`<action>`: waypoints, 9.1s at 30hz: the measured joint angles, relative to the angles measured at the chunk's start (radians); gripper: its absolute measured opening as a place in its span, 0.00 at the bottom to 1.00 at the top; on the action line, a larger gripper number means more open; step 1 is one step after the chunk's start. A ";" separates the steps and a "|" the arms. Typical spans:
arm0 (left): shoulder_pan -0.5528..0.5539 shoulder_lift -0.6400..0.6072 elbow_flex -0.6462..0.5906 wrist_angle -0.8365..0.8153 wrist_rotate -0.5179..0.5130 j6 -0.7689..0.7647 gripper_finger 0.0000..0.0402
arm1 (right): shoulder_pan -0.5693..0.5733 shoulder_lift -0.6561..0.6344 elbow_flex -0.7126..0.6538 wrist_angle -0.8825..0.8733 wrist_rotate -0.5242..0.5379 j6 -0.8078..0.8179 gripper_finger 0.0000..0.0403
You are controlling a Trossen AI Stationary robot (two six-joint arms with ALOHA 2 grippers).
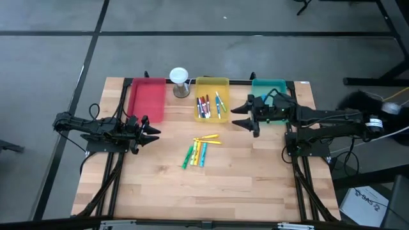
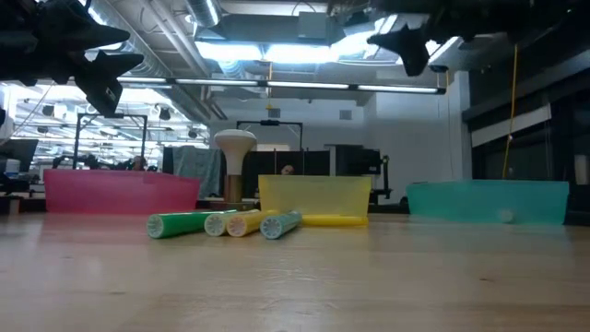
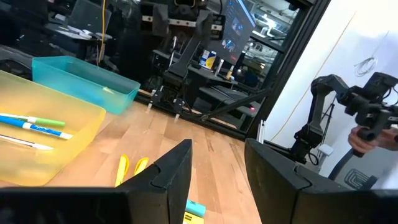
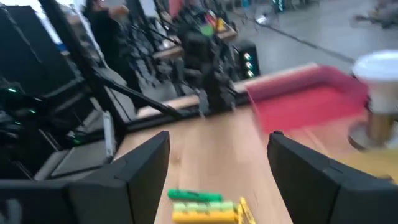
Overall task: Pick & Place Markers
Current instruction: Put the green highlighter into the blue bin
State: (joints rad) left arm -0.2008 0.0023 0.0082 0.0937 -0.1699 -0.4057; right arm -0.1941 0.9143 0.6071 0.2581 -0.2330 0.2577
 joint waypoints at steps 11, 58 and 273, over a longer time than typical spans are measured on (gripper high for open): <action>0.000 0.000 0.000 0.000 0.000 0.000 0.36 | 0.055 0.000 0.000 0.082 -0.015 -0.026 0.65; 0.000 0.692 0.682 -0.139 -0.143 0.042 0.36 | 0.101 0.001 0.000 0.082 0.019 0.341 0.65; 0.213 1.396 1.303 -0.515 -0.143 -0.306 0.14 | 0.100 0.001 0.000 -0.034 -0.074 0.364 0.65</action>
State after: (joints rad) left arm 0.0122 1.3983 1.3113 -0.4212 -0.3132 -0.7113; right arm -0.0937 0.9152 0.6075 0.2240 -0.3069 0.6216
